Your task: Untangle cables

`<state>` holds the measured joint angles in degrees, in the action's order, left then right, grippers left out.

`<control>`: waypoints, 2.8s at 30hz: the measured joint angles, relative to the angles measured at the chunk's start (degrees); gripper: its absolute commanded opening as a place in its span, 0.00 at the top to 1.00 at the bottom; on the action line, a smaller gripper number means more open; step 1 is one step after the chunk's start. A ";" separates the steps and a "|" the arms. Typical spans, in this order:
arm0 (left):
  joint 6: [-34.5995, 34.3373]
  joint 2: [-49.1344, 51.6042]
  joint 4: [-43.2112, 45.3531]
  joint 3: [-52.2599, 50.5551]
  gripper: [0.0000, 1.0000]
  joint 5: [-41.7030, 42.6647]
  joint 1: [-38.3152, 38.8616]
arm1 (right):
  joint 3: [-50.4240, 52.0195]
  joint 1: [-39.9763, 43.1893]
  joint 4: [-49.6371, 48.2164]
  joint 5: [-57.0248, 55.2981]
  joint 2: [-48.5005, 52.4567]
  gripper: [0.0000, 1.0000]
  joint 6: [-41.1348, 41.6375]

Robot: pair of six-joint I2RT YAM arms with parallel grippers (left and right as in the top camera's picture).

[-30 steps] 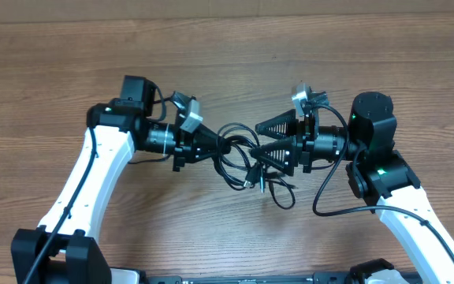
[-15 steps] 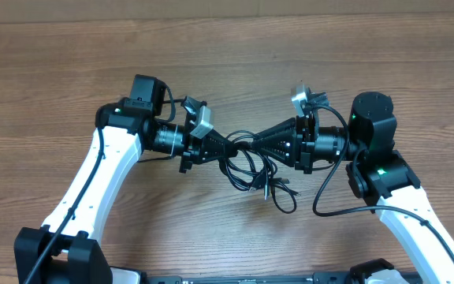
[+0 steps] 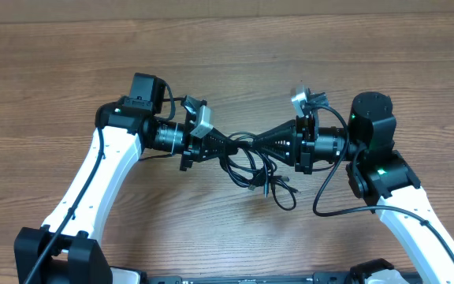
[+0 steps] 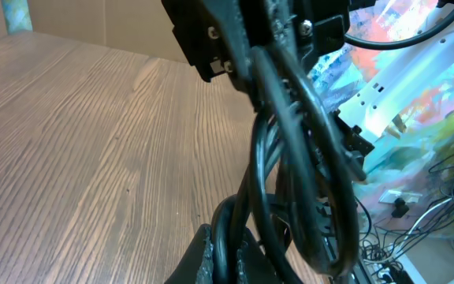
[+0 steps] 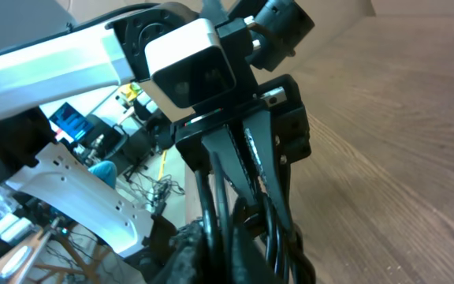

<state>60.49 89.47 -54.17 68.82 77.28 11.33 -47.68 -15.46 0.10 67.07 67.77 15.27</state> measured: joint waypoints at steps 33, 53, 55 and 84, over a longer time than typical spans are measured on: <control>-0.28 0.00 -0.92 0.00 0.96 0.22 5.57 | -0.04 -0.07 -7.10 -12.74 0.48 0.96 -0.98; 0.02 0.00 -1.95 0.00 0.96 -2.73 5.57 | -0.04 2.32 0.66 -22.77 1.64 0.00 -3.45; 0.13 0.00 -1.95 0.00 0.96 -3.02 5.51 | -0.04 2.32 0.72 -20.83 1.64 0.00 -3.48; 1.25 0.00 -1.99 0.00 0.96 -2.75 -1.46 | -0.04 2.34 8.90 -5.29 1.64 0.36 -3.17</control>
<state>61.73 89.47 -56.16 68.82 74.52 9.87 -47.72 -13.13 8.99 61.78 69.41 12.10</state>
